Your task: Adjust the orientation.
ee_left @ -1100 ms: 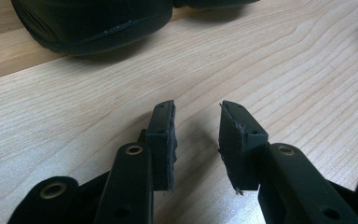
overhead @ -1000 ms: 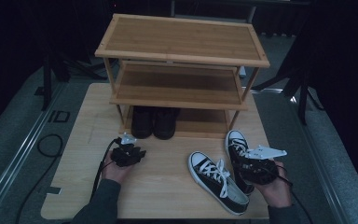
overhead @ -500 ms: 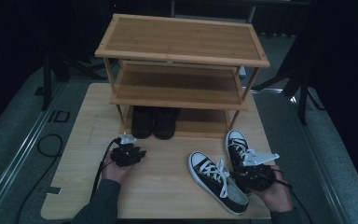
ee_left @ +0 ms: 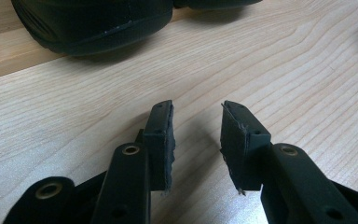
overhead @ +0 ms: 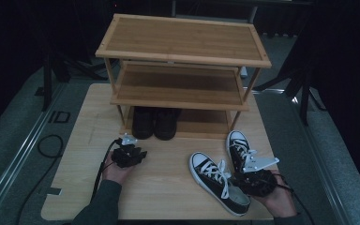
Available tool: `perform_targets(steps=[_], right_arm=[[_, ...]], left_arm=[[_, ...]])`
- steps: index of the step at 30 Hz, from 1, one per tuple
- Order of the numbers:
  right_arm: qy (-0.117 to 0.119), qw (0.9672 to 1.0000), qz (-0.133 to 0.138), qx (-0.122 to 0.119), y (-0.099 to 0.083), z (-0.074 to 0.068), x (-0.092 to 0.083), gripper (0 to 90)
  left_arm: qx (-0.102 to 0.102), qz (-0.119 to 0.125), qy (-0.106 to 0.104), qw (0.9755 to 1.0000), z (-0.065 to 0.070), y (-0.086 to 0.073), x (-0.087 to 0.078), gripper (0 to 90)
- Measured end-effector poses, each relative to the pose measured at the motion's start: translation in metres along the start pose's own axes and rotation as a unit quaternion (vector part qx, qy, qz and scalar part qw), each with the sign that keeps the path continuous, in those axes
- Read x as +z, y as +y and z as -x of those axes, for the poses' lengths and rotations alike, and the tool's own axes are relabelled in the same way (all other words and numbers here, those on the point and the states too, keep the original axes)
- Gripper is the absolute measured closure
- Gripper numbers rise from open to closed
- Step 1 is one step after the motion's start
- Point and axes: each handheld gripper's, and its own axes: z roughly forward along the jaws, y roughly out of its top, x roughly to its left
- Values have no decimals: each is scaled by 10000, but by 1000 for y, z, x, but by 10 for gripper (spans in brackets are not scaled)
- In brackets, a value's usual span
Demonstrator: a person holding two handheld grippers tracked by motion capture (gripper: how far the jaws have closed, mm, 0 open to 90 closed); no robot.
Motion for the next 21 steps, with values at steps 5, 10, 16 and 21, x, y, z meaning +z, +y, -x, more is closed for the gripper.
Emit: perform_targets(steps=[5,10,16,21], right_arm=[[-113,9996,-268,-70,2,-4,12,712],[-205,9984,-498,-146,7,-7,22,754],[-218,9979,-612,-58,11,-7,30,784],[-187,9975,-674,-23,15,-7,34,821]], left_arm=[[1,1,0,10000,0,0,0,642],[13,0,1,10000,0,0,0,642],[17,0,10,10000,1,0,0,642],[18,8,3,10000,1,0,1,641]])
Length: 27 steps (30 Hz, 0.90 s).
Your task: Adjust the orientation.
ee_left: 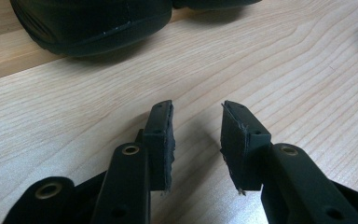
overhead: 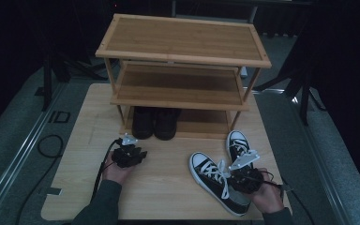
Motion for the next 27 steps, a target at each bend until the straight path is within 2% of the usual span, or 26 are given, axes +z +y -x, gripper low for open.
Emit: perform_targets(steps=[4,17,27], right_arm=[[-39,10000,-43,-48,4,-3,1,829],[-18,9998,151,109,14,3,1,841],[170,9994,253,137,17,11,-3,852]], left_arm=[[-7,11,-1,10000,0,0,0,640],[17,33,-18,10000,1,0,2,633],[4,39,-44,10000,1,0,2,630]])
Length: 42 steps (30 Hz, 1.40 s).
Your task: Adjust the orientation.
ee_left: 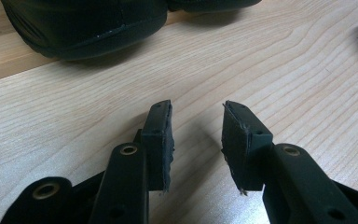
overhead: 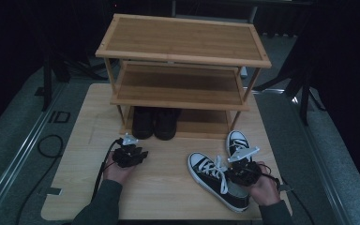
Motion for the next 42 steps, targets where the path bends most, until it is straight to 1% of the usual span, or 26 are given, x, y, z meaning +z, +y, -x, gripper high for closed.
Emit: perform_targets(steps=[4,6,8,12,17,21,25,31,34,42], right_arm=[[49,10000,33,-34,3,1,-2,853],[104,9999,97,-27,6,1,-4,853],[120,9998,121,-102,11,-1,-7,854],[69,9996,146,-223,22,-4,-8,855],[116,9992,246,-303,33,-3,-8,855],[123,9987,275,-409,40,-1,-8,854],[158,9982,327,-488,46,3,-9,854],[262,9975,375,-529,53,15,-11,854],[257,9976,364,-529,58,21,-13,854],[204,9968,369,-676,73,33,-22,854]], left_arm=[[14,-5,6,10000,0,0,0,628],[12,-4,4,10000,0,0,0,628],[13,-7,1,10000,0,0,0,627],[16,-11,-6,10000,0,0,0,626],[11,-11,-7,10000,0,0,0,626],[10,-12,-7,10000,0,0,0,626],[7,-11,-7,10000,0,0,0,626],[27,-16,-24,10000,1,0,0,623],[20,-7,-35,10000,1,0,0,624],[23,-13,-42,10000,1,0,0,622]])
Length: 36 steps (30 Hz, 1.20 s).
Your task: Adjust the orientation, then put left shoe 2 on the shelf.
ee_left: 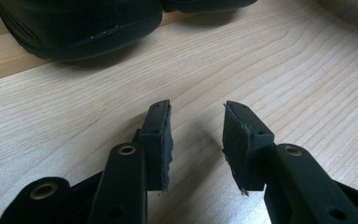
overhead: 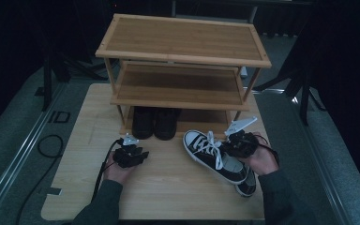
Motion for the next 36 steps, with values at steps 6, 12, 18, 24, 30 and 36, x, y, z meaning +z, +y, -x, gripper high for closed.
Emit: perform_targets(steps=[6,12,18,24,30,36], right_arm=[[-43,9999,57,-144,8,8,-8,853],[-44,9997,75,-222,13,17,-14,854],[-45,9996,123,-267,15,25,-18,854],[-13,9991,225,-356,17,33,-23,854],[14,9988,211,-438,20,35,-25,854],[76,9986,249,-457,22,37,-27,854]], left_arm=[[0,3,-5,10000,0,0,0,622],[-7,13,-11,10000,0,0,0,622],[-2,27,-27,10000,0,0,1,622],[-18,43,-51,10000,0,0,1,621],[-13,38,-56,10000,0,0,1,621],[-18,30,-69,10000,0,1,1,620]])
